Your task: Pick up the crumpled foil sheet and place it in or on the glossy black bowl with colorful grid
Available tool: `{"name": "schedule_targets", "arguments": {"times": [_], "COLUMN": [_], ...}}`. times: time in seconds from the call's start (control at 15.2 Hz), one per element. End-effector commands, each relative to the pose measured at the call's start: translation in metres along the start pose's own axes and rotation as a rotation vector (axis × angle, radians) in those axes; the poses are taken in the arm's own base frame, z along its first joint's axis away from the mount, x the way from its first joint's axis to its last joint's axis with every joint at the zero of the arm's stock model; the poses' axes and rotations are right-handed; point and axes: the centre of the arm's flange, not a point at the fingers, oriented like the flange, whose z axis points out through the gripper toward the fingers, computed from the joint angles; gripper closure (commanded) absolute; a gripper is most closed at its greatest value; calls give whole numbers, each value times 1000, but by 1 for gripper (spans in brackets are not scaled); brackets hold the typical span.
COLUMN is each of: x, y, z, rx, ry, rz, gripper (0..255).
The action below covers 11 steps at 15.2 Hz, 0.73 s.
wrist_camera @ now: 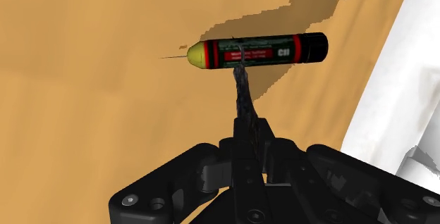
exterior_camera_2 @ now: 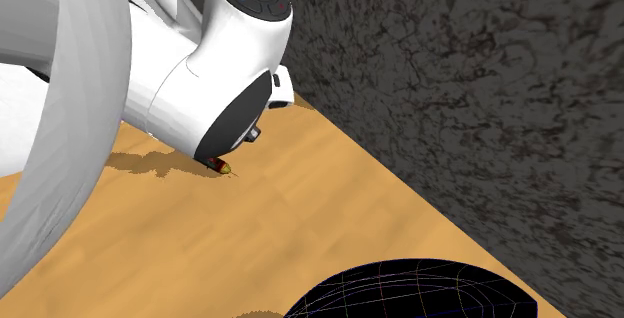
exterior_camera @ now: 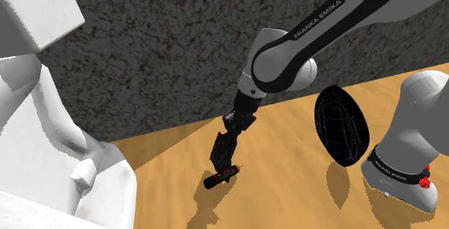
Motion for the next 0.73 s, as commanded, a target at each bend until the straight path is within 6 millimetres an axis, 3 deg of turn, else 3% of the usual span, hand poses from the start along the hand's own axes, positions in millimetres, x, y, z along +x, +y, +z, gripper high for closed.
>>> {"name": "schedule_targets", "arguments": {"times": [0.0, 0.66], "x": [0, 1], "y": [-5, -29], "z": [-9, -56], "rx": [0, 0], "ry": [0, 0], "rz": [0, 0], "gripper": [255, 255]}}
